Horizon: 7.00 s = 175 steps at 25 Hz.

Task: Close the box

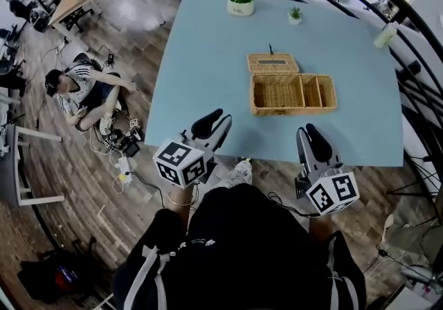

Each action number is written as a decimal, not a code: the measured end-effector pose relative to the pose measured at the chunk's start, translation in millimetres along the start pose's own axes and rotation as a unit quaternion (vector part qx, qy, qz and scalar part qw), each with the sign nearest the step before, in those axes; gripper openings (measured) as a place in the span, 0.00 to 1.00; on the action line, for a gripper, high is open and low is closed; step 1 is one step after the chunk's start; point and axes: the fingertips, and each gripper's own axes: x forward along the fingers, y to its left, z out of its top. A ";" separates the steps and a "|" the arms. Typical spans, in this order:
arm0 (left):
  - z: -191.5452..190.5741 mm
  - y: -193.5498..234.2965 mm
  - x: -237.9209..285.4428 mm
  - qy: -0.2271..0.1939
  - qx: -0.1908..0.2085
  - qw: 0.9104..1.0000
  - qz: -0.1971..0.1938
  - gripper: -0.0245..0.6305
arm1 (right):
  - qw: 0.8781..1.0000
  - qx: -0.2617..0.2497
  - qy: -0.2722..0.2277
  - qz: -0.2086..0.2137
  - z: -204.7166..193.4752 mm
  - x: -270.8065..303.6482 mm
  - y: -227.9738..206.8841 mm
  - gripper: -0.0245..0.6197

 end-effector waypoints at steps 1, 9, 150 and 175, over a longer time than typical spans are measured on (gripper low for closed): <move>4.4 4.9 10.4 0.000 0.001 1.000 0.000 0.17 | 1.000 -0.002 0.000 -0.002 4.2 5.1 -7.7 0.18; 20.3 34.4 67.7 0.021 -0.012 1.000 -0.004 0.19 | 1.000 0.002 0.011 -0.004 21.0 50.5 -45.7 0.18; -13.4 41.8 146.8 0.011 -0.036 0.992 -0.124 0.30 | 0.979 0.031 0.165 0.118 -30.8 126.4 -138.2 0.26; -56.3 24.7 125.6 0.036 -0.103 0.990 -0.093 0.30 | 0.966 0.057 0.216 0.129 -67.7 96.4 -129.7 0.26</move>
